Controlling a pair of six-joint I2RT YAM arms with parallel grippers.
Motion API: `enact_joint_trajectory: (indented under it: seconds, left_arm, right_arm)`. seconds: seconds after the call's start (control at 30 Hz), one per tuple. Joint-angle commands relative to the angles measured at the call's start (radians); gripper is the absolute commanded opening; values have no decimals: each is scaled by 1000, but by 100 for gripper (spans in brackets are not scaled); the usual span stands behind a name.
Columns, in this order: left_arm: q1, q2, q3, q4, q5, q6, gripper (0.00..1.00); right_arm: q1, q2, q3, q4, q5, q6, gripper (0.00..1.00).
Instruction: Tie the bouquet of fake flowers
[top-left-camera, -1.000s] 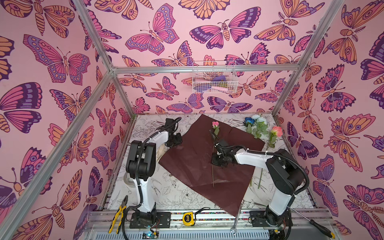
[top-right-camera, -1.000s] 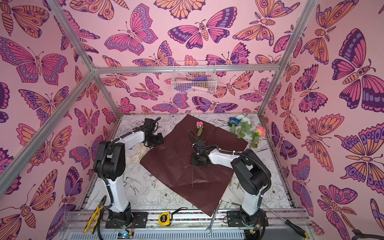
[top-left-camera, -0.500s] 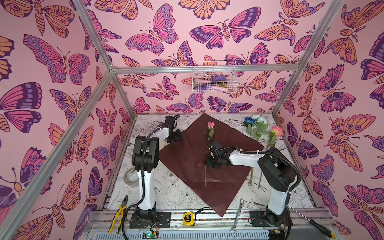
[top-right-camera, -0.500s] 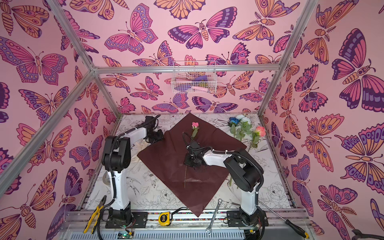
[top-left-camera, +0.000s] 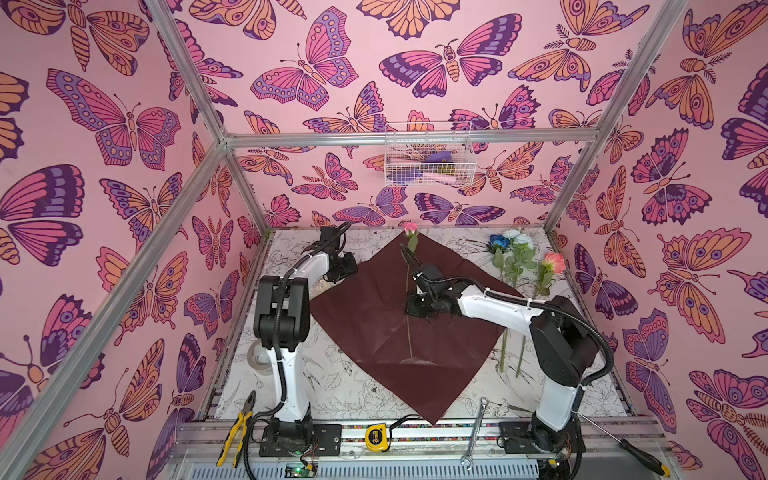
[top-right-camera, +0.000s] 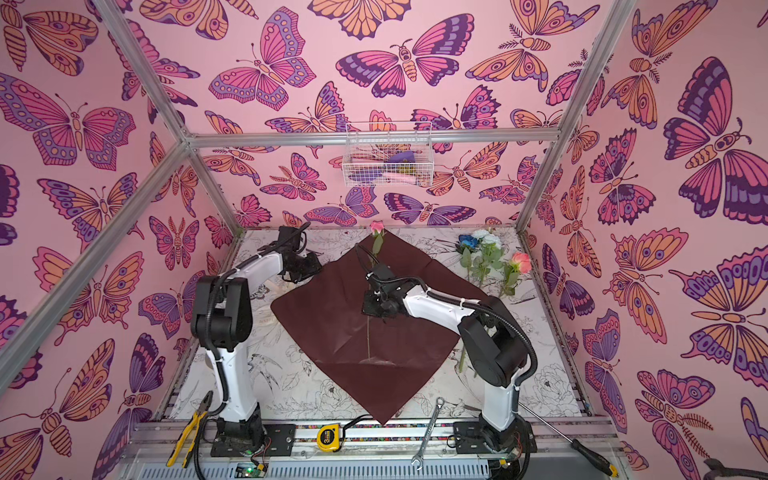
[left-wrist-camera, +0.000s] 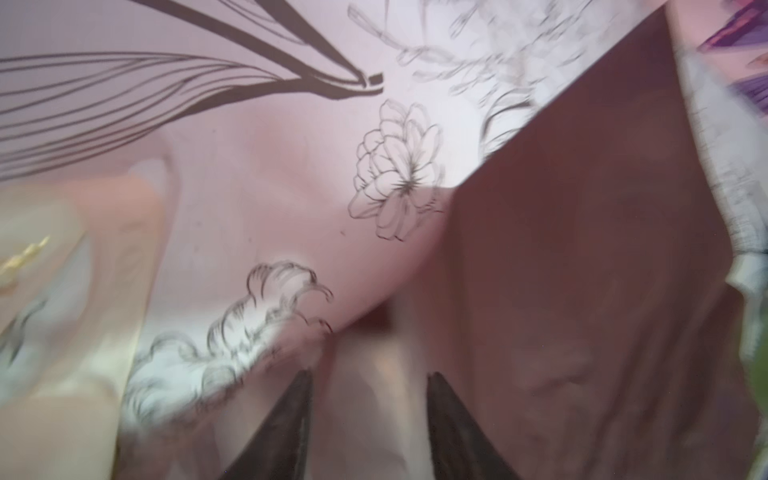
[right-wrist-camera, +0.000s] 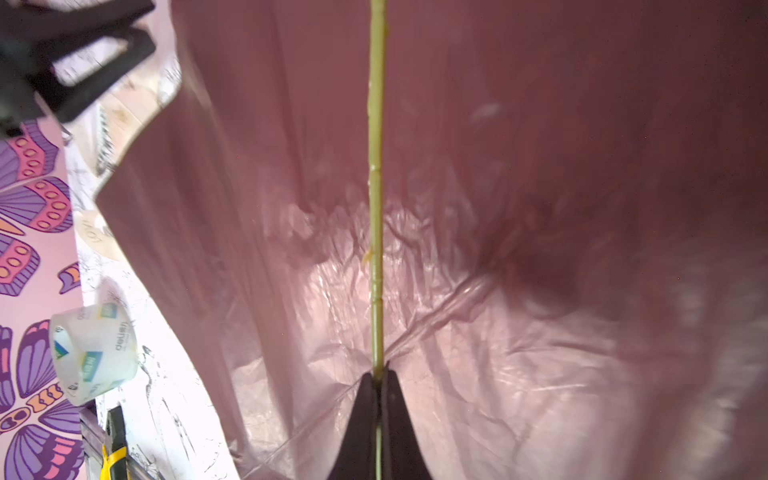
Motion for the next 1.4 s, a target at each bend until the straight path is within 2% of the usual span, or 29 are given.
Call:
enact_joint_trajectory:
  seconds: [0.0,0.1,0.23,0.4,0.47,0.57,0.73,0.87,1.07,1.37]
  left_arm:
    - [1,-137,-45,26,9,-4,60]
    - [0,-230,-124,38,2,-36,68]
    - [-7,-342,-310,108,57,-116,67]
    - [-77,-465,-576,240,131,-208,58]
    - [-120,-496,-644,256,140,-225,58]
    - [-188,-532,-722,287,179,-263,48]
    - [-320,-596,-811,348,223,-304,44]
    - [-381,-609,-848,373,277,-310,39]
    - [-417,-617,-946,406,327,-287,26]
    - [-467,-668,-1018,449,391,-233,20]
  right_arm:
    - [-29,10,59,-81,11,-69,0]
    - [-44,65,128,-102,-14,-93,0]
    - [-44,154,207,-99,-35,-108,0]
    - [-44,256,304,-120,-48,-114,0]
    - [-44,274,310,-116,-54,-109,0]
    - [-44,278,292,-104,-58,-100,0]
    - [-44,262,249,-80,-47,-93,0]
    - [-44,270,243,-68,-53,-84,0]
    - [-43,275,256,-63,-49,-81,0]
    - [-44,332,307,-86,-44,-73,0]
